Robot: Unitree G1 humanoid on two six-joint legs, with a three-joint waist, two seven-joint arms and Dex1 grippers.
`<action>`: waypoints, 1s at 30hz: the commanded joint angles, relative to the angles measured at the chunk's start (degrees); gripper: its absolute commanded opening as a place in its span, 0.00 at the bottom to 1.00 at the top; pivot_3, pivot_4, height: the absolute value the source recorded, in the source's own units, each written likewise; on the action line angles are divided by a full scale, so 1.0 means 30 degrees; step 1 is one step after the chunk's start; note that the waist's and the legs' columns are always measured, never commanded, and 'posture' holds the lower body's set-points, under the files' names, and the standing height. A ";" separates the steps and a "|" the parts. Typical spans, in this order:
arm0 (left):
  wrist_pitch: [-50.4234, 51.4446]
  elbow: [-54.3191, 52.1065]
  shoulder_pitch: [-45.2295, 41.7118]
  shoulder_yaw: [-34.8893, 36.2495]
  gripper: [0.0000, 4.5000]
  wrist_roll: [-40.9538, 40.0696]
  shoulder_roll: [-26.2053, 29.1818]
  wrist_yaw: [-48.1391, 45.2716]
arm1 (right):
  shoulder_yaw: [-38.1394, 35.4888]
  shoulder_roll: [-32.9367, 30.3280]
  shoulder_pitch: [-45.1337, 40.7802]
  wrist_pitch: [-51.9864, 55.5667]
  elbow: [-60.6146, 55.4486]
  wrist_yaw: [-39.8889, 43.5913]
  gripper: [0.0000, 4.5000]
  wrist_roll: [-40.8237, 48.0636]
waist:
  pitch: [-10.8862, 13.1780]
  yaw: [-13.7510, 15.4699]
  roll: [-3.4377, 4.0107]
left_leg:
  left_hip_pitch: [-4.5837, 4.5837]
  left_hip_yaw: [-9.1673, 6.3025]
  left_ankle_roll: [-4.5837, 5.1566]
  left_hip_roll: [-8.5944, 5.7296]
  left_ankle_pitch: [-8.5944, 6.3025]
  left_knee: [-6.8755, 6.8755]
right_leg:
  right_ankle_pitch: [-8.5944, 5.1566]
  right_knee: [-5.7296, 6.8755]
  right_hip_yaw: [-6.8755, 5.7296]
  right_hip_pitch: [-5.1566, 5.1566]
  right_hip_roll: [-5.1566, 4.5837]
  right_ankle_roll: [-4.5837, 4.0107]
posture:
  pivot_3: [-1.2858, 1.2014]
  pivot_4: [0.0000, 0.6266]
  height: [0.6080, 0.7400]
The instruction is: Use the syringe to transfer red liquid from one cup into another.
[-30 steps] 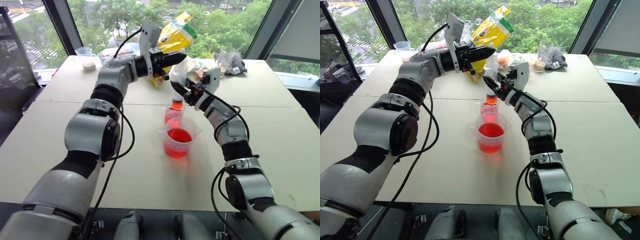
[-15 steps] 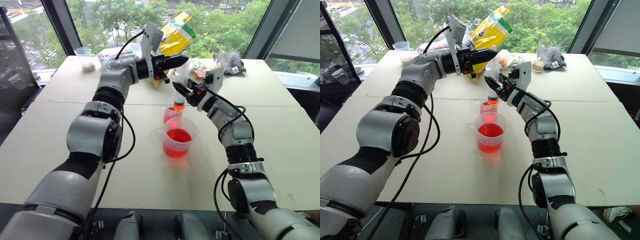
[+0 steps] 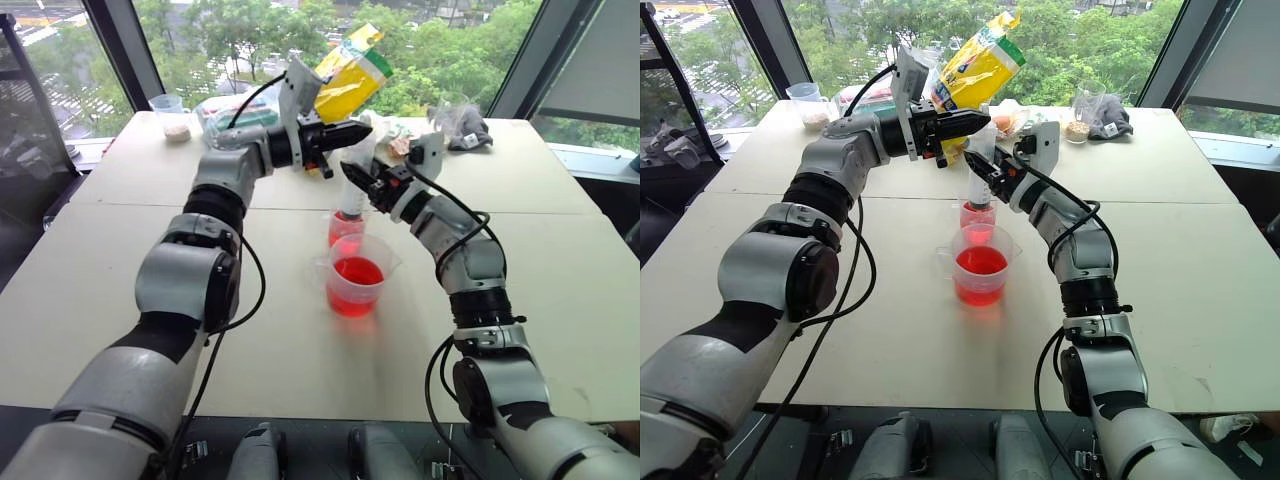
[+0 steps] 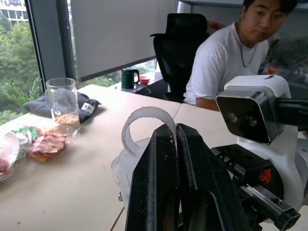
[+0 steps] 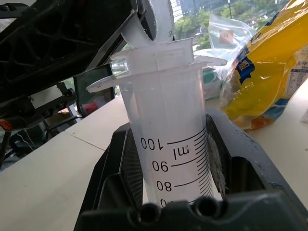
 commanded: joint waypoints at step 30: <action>1.0520 -1.6358 0.9503 -0.1446 0.83 -0.3541 0.5885 -0.2021 | -0.0409 0.0274 -0.0392 -0.1153 -0.0816 0.0589 0.32 0.0316 | -0.0002 -0.0450 0.0003 | 0.0021 -0.0069 -0.0010 0.0009 0.0005 0.0007 | 0.0000 0.0083 0.0012 -0.0001 -0.0022 0.0000 | 0.52 0.24 1.00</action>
